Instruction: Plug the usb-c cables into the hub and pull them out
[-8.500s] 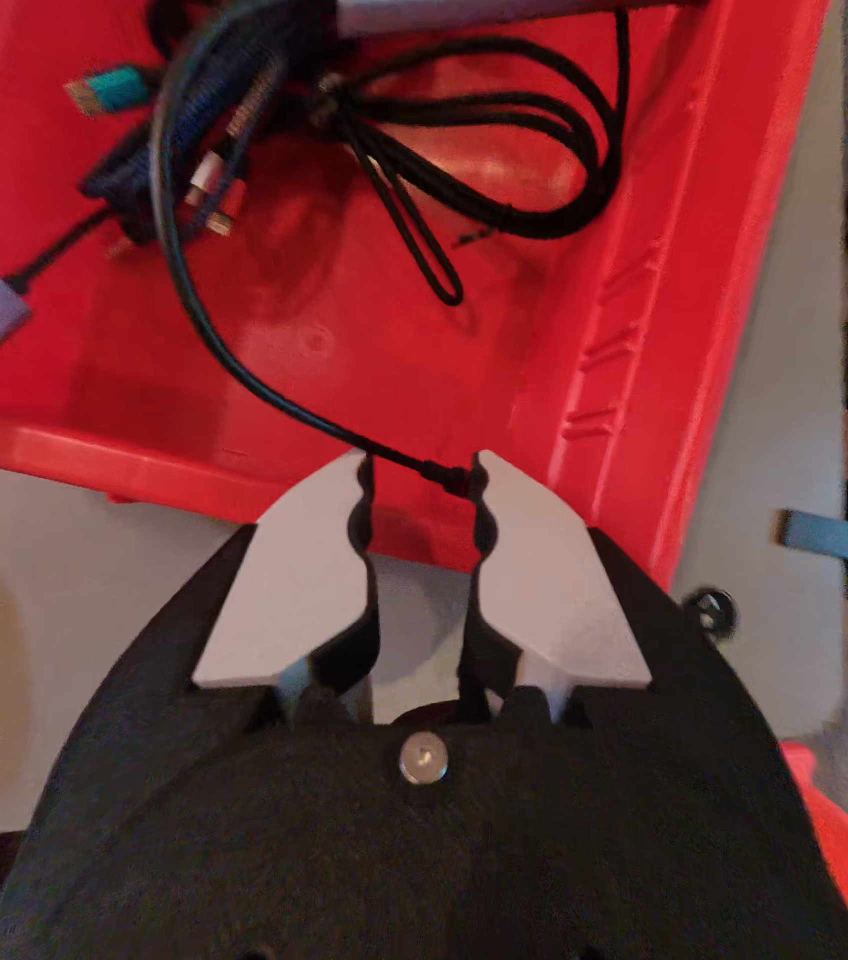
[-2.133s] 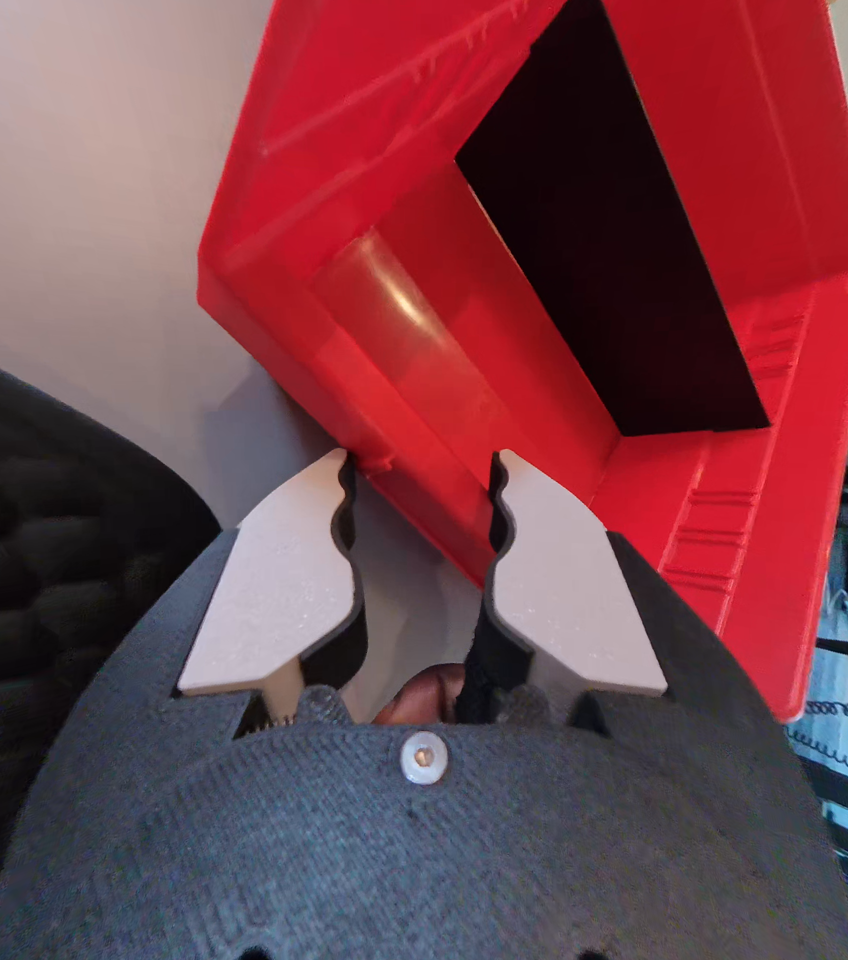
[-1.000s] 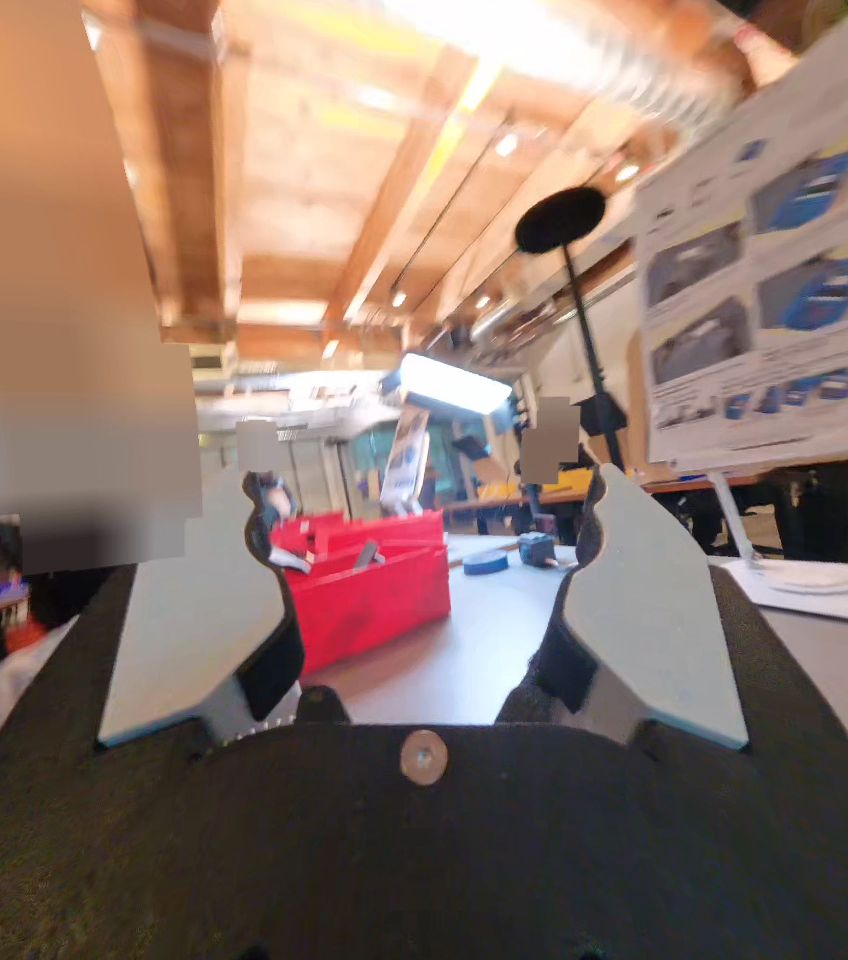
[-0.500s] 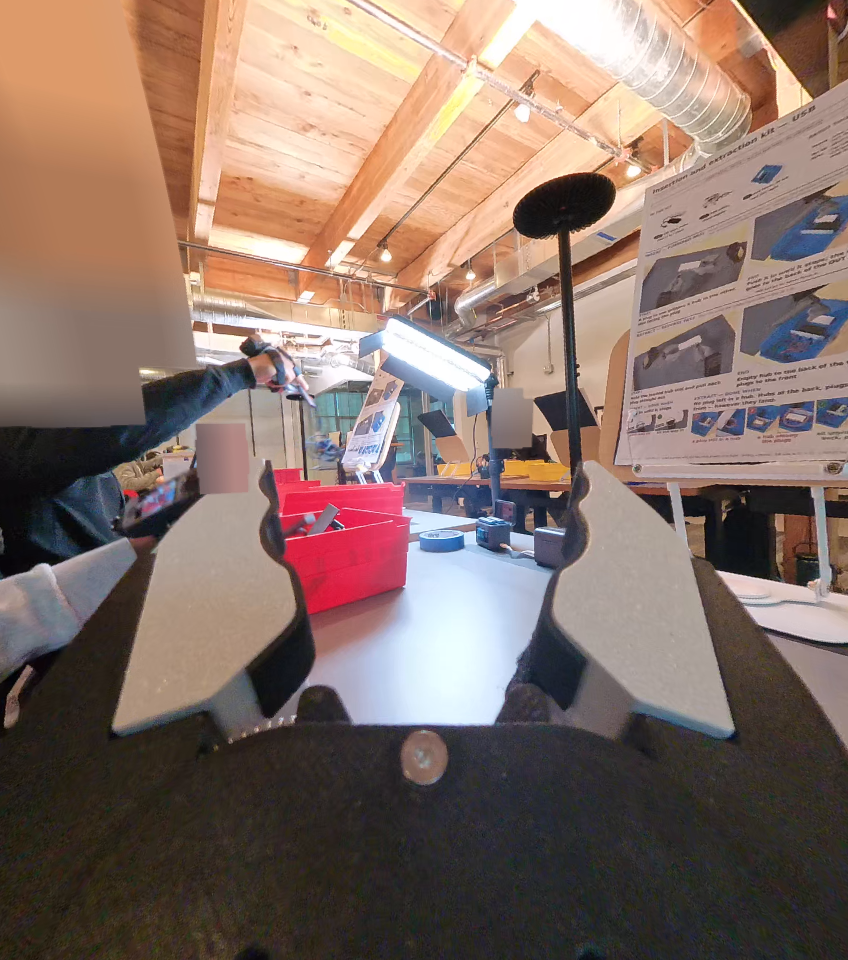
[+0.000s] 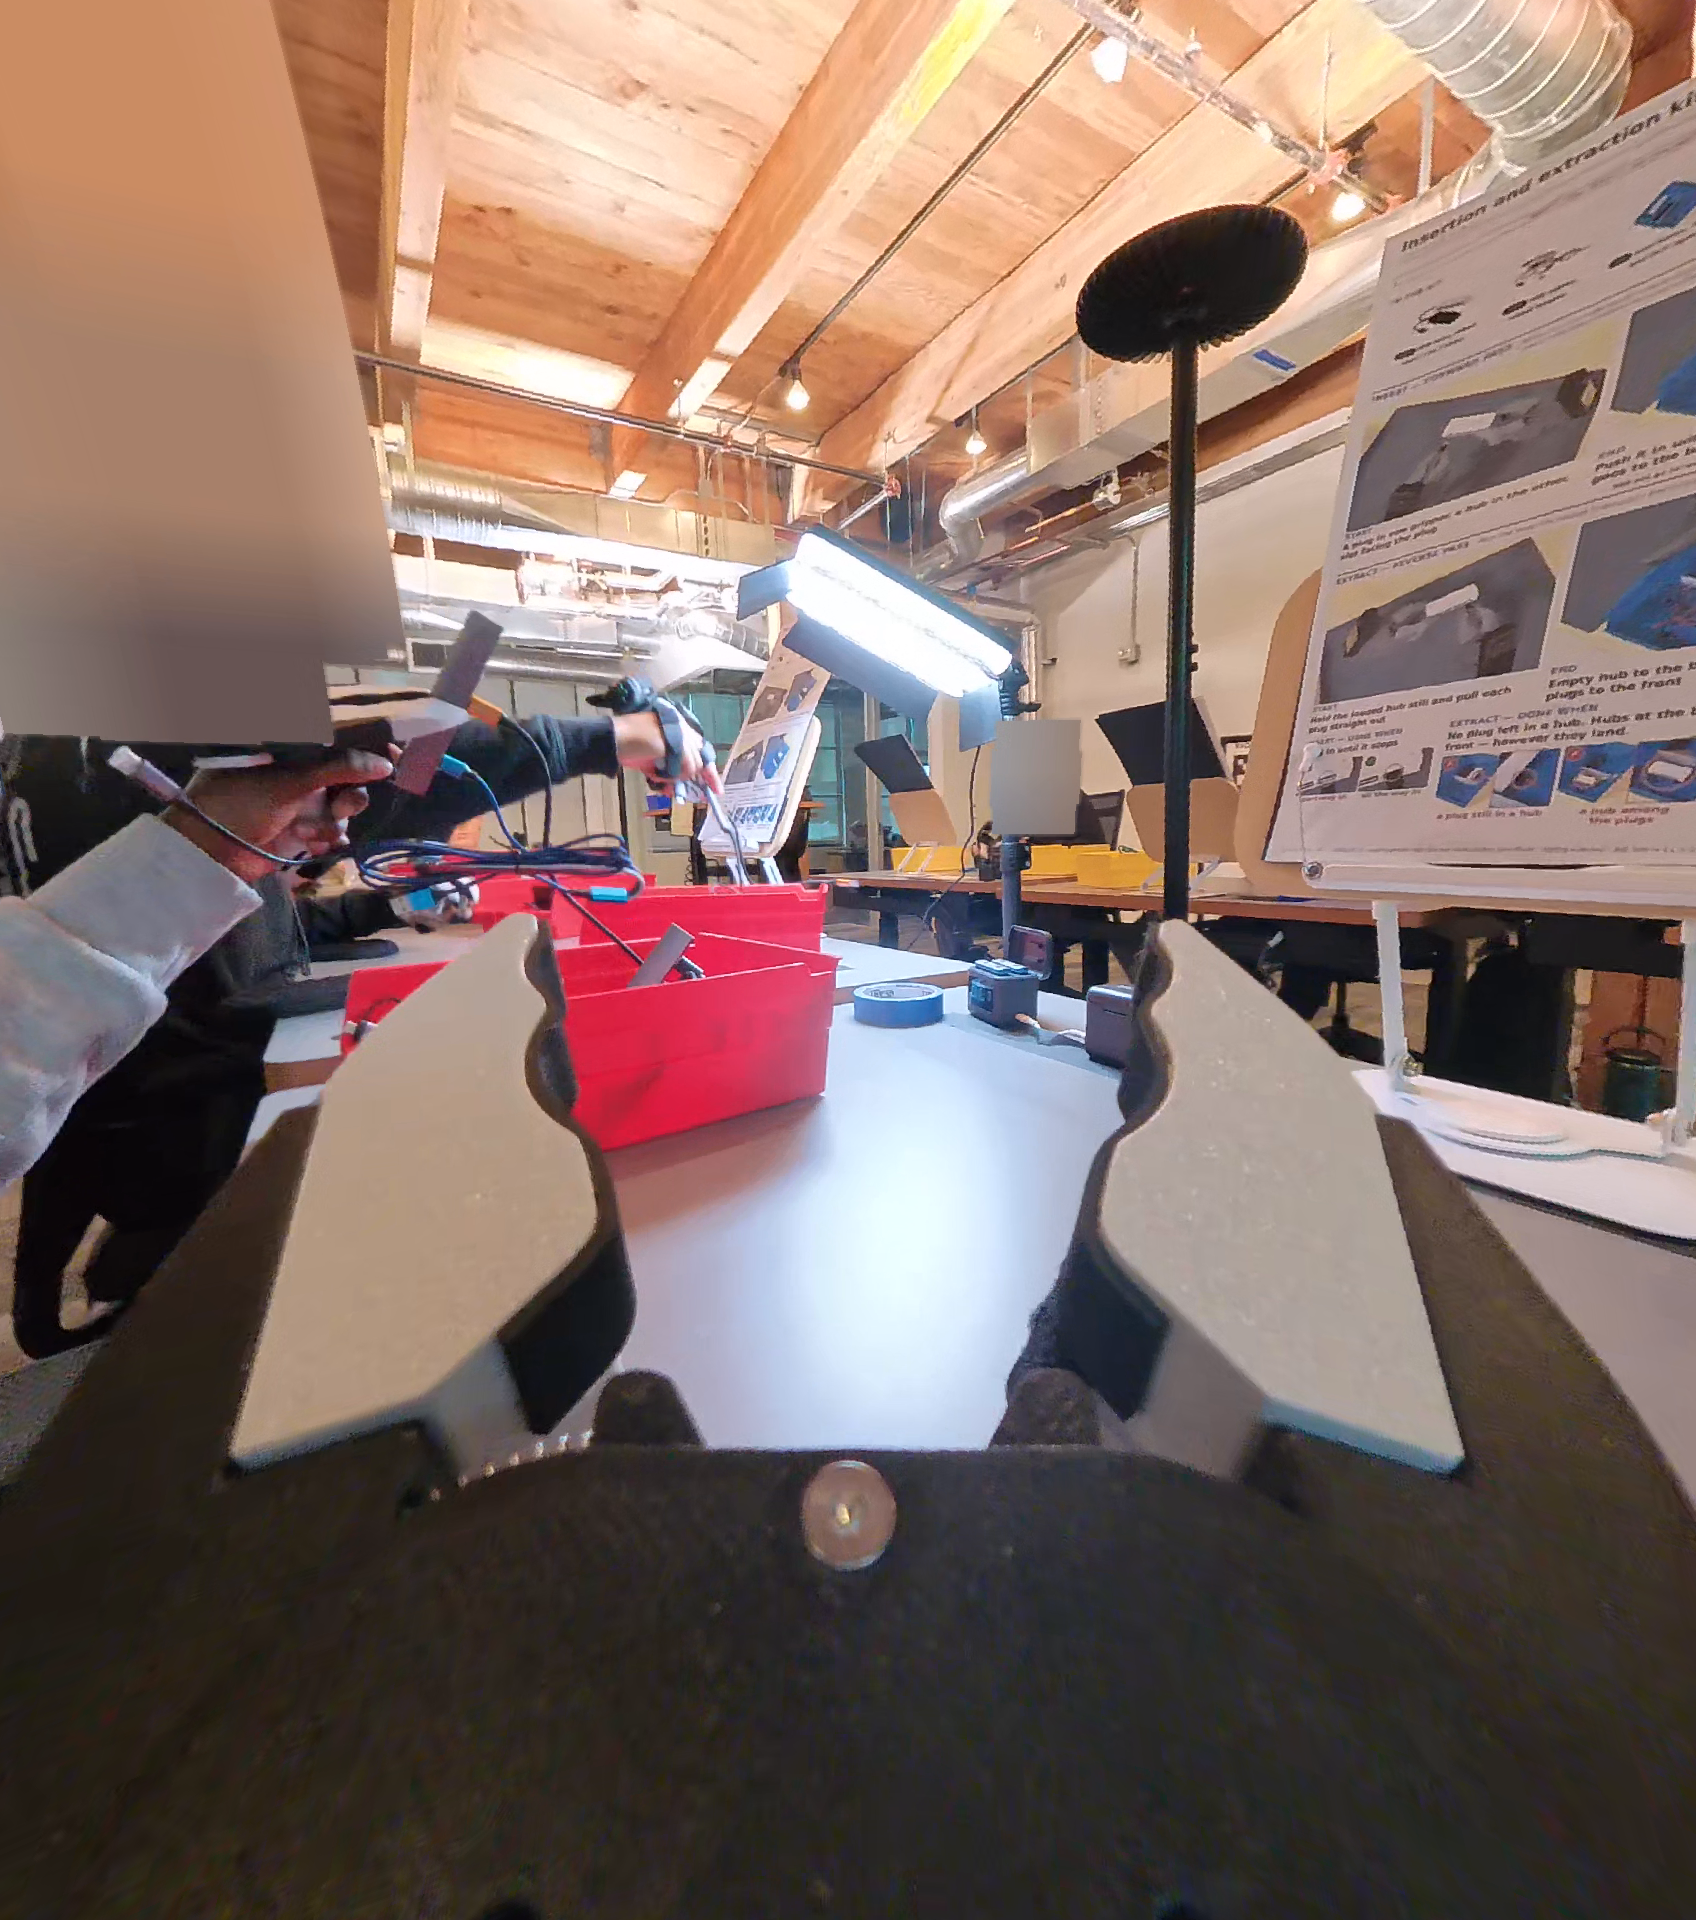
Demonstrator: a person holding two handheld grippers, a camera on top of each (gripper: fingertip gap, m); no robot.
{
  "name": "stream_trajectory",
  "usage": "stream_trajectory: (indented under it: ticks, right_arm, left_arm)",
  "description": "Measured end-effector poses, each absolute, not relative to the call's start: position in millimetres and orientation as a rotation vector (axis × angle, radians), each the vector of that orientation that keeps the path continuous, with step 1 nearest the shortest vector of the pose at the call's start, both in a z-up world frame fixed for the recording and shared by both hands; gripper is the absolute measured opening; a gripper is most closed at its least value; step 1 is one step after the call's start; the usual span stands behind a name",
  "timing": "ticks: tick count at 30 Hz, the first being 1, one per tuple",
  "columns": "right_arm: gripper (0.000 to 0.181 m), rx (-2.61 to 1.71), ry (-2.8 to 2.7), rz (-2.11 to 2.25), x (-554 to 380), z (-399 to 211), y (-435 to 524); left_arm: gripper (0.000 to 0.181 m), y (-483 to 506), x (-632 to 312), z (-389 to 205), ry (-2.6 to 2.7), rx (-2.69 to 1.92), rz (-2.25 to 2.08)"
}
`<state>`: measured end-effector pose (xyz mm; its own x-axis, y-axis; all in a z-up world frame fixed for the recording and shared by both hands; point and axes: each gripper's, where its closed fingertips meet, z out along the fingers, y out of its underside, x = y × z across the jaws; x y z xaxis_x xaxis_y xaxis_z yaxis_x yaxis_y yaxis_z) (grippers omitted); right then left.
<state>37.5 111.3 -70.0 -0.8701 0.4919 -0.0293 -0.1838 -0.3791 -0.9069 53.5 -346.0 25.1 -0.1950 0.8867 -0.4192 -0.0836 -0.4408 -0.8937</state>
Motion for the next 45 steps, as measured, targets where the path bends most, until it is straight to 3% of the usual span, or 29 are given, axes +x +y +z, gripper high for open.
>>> stream_trajectory:
  ticks: [10, 15, 19, 24, 30, 34, 40, 45]
  right_arm:
    - [0.097, -0.441, -1.510, 2.227, 33.4, -79.5, 107.4]
    - [0.095, -0.479, -1.482, 2.300, 34.7, -74.8, 112.6]
    - [0.083, -0.550, -1.341, 2.477, 35.0, -59.2, 131.3]
    - [0.071, -0.528, -1.285, 2.470, 36.2, -55.2, 137.7]
    - [0.050, -0.394, -1.300, 2.205, 37.8, -59.6, 132.3]
    - [0.035, -0.243, -1.487, 1.808, 36.3, -85.0, 109.7]
    - [0.038, -0.018, -1.729, 1.278, 31.3, -131.7, 63.0]
    - [0.027, 0.057, -1.648, 1.109, 31.0, -132.0, 48.9]
  left_arm:
    - [0.009, -312.7, 105.6, 131.3, -0.690, -0.847, 1.820]
    - [0.010, -240.0, 112.8, 148.5, -0.452, -0.778, 1.540]
    - [0.010, -169.8, 92.6, 118.7, -0.414, -0.814, 1.211]
    - [0.010, -84.1, 41.3, 36.7, -0.519, -0.932, 0.767]
    - [0.010, 3.4, 13.8, -63.6, -0.608, -1.211, 0.478]
    - [0.010, 27.5, 18.8, -105.0, -0.643, -1.279, 0.328]
    - [0.010, 37.1, 35.6, -126.3, -0.630, -1.320, 0.198]
    - [0.010, 44.3, 41.3, -132.2, -0.586, -1.382, 0.194]
